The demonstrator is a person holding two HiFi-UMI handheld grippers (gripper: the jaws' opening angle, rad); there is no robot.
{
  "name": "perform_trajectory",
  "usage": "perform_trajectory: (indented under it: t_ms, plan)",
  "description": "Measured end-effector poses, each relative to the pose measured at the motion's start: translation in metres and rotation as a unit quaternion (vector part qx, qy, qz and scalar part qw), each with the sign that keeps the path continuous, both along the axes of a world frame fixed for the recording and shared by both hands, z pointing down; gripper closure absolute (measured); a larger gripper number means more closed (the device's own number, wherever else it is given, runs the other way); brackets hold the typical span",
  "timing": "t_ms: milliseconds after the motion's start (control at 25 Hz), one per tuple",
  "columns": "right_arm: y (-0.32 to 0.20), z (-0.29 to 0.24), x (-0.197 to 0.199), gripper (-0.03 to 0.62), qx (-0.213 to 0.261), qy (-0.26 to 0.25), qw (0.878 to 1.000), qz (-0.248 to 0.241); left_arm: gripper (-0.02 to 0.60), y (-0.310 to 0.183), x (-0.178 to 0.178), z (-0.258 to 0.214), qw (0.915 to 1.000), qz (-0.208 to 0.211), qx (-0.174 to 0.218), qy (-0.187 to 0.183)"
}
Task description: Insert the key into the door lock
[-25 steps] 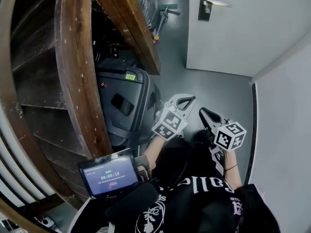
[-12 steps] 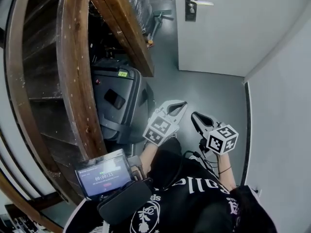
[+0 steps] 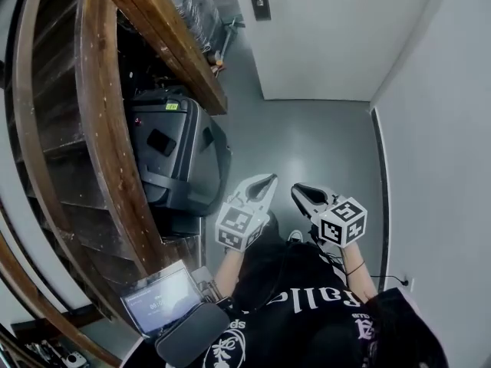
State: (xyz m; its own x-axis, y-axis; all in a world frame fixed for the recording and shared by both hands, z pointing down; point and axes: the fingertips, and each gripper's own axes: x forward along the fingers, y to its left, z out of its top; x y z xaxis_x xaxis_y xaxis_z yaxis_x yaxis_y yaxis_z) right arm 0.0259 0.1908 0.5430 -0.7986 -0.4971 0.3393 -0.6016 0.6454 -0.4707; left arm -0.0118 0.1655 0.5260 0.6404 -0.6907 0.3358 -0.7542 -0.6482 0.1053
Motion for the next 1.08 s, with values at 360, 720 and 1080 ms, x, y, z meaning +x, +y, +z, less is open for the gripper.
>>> perform_trajectory:
  t_ms: [360,720,1080]
  plan:
    - [0.032,-0.002,0.014,0.557,0.0,-0.016,1.0,-0.006,0.577,0.04,0.001,-0.008,0.9994,-0.033,-0.009,0.007]
    - [0.038,-0.002,0.002,0.557,0.008,-0.015,1.0,-0.014,0.577,0.047,-0.009,-0.004,0.9992,-0.033,-0.001,0.021]
    - [0.031,0.0,-0.007,0.557,0.016,-0.017,1.0,-0.017,0.577,0.048,-0.031,-0.003,0.998,-0.05,-0.011,0.037]
